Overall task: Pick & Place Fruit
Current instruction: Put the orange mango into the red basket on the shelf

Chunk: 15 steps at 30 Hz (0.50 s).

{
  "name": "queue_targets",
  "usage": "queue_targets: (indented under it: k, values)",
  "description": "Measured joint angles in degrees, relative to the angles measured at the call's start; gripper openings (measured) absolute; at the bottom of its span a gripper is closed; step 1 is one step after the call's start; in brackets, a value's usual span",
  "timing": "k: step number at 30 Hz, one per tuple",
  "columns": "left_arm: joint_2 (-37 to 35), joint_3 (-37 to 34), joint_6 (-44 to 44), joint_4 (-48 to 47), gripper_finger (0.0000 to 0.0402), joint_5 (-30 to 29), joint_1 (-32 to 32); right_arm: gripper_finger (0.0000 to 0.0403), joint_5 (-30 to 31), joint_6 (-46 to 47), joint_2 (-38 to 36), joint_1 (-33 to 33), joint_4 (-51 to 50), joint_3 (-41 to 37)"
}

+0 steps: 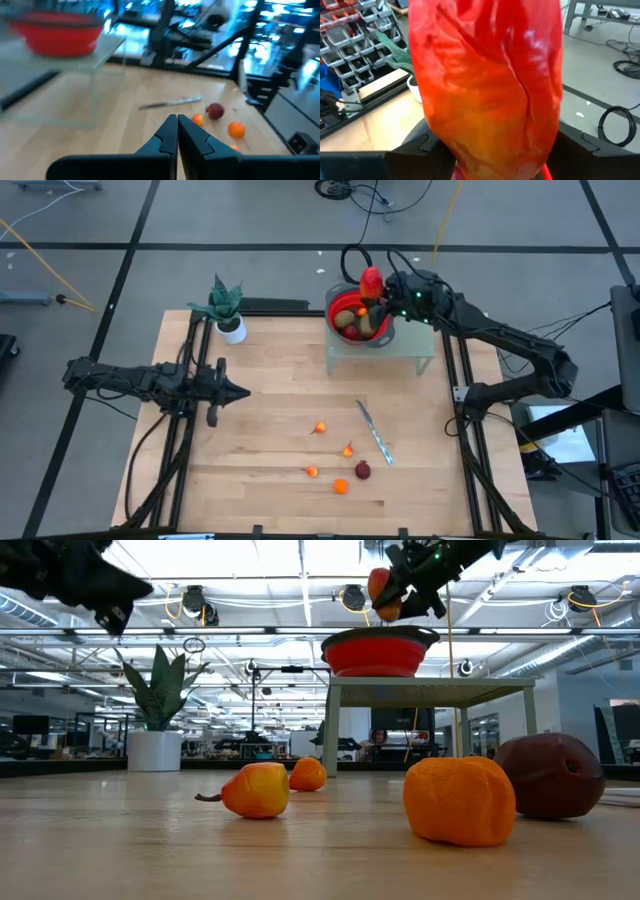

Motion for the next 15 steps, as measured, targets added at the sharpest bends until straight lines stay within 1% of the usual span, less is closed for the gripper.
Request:
queue_targets:
  k: [3,5,15]
  values:
    - [-0.02,0.00,5.04,3.40,0.0010,3.47,0.01,0.0230,-1.32,-0.04,1.12,0.00,0.02,0.00]
    - [-0.01,0.00,6.74,4.11,0.0010,4.56,-0.01,0.0230,-1.53,-0.08,1.86,0.00,0.01,0.00]
    - [0.00,-0.02,7.27,2.20,0.0010,4.99,0.01,0.0232,-2.73,-0.37,5.58,-1.88,1.04,0.02]
